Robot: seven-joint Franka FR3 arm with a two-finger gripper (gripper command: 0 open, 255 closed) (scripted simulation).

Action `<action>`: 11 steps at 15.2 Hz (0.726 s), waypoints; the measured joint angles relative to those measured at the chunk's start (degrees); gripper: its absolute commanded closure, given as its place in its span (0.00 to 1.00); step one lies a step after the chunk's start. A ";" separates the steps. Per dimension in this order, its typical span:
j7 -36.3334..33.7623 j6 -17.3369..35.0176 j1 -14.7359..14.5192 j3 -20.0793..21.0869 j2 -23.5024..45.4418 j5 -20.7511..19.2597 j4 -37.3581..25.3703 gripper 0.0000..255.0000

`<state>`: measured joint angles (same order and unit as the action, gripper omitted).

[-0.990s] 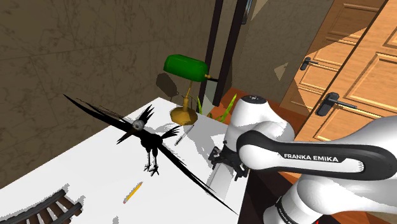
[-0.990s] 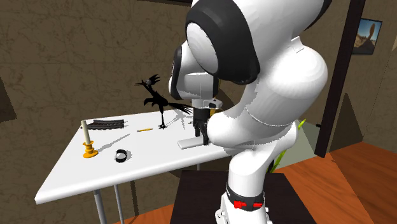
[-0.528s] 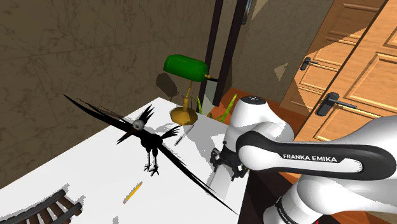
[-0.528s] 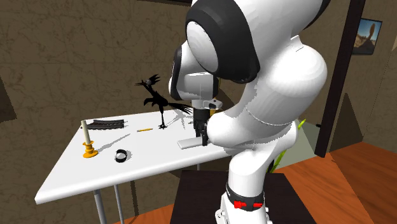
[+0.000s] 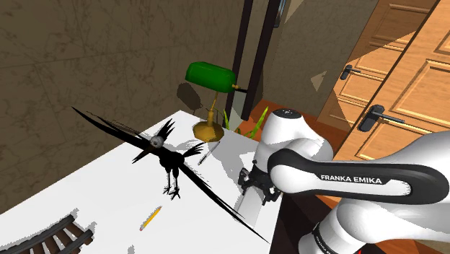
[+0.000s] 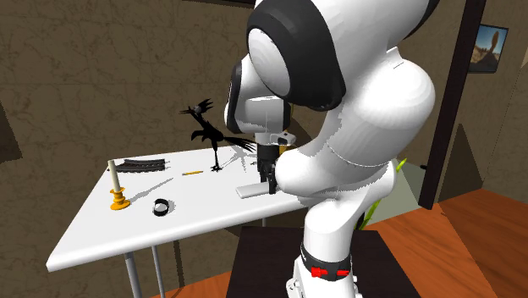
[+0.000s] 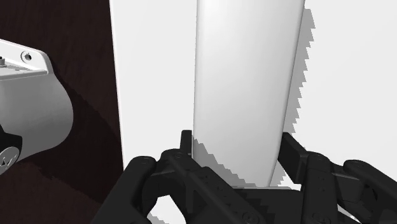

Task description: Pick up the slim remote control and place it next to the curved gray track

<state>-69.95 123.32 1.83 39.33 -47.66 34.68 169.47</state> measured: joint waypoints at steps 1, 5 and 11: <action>0.00 0.00 0.00 0.00 0.00 0.00 0.00 1.00; -0.06 -3.47 0.10 -1.74 -2.44 -1.50 -1.07 1.00; -0.60 -9.47 0.53 -4.36 -5.62 -4.07 -4.04 1.00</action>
<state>-70.56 113.86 2.36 34.97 -53.29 30.61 165.43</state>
